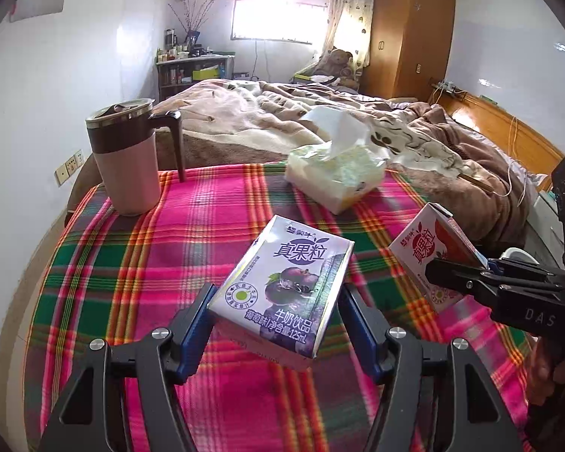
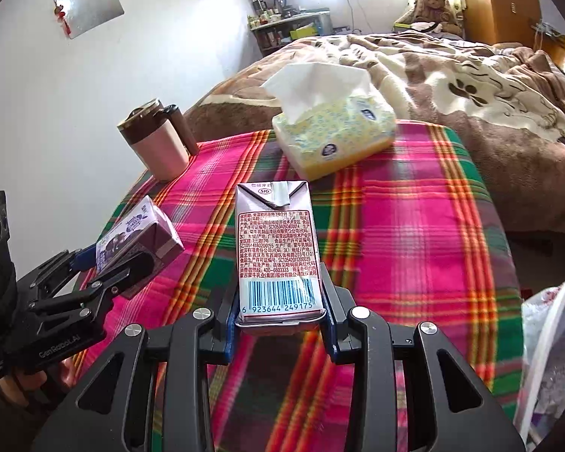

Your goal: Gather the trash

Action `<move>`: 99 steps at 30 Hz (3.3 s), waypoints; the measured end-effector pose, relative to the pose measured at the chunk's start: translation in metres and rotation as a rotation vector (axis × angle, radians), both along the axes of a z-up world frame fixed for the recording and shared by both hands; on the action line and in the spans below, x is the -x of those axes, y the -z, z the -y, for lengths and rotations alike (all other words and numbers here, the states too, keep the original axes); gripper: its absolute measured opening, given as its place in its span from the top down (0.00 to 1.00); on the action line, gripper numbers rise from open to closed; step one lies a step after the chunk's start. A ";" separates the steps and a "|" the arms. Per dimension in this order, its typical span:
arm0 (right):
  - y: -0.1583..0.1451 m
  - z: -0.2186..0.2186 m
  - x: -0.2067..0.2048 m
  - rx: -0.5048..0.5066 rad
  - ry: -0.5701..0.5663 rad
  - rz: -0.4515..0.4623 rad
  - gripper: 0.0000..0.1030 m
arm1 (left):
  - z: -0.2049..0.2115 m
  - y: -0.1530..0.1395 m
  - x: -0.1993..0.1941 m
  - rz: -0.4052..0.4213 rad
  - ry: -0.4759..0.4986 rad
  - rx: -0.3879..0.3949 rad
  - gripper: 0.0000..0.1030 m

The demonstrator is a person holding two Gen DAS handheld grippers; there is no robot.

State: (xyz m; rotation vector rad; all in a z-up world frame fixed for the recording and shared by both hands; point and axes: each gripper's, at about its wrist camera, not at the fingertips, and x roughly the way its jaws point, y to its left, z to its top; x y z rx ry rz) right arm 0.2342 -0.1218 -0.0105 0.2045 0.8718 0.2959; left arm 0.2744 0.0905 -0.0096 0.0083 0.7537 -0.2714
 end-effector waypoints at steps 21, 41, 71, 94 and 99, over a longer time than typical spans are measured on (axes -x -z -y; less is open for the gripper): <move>-0.028 0.101 0.090 -0.019 0.174 0.083 0.66 | 0.109 -0.039 0.092 0.105 0.158 -0.004 0.36; -0.031 0.199 0.137 0.007 0.377 0.117 0.65 | 0.231 -0.042 0.125 0.104 0.320 0.030 0.36; 0.016 0.277 0.129 0.108 0.494 -0.043 0.40 | 0.357 0.010 0.126 -0.021 0.457 0.023 0.35; -0.007 0.227 0.185 0.086 0.449 0.172 0.37 | 0.296 -0.012 0.185 0.110 0.273 0.013 0.28; -0.010 0.212 0.202 0.127 0.453 0.221 0.37 | 0.276 -0.017 0.207 0.151 0.238 0.045 0.28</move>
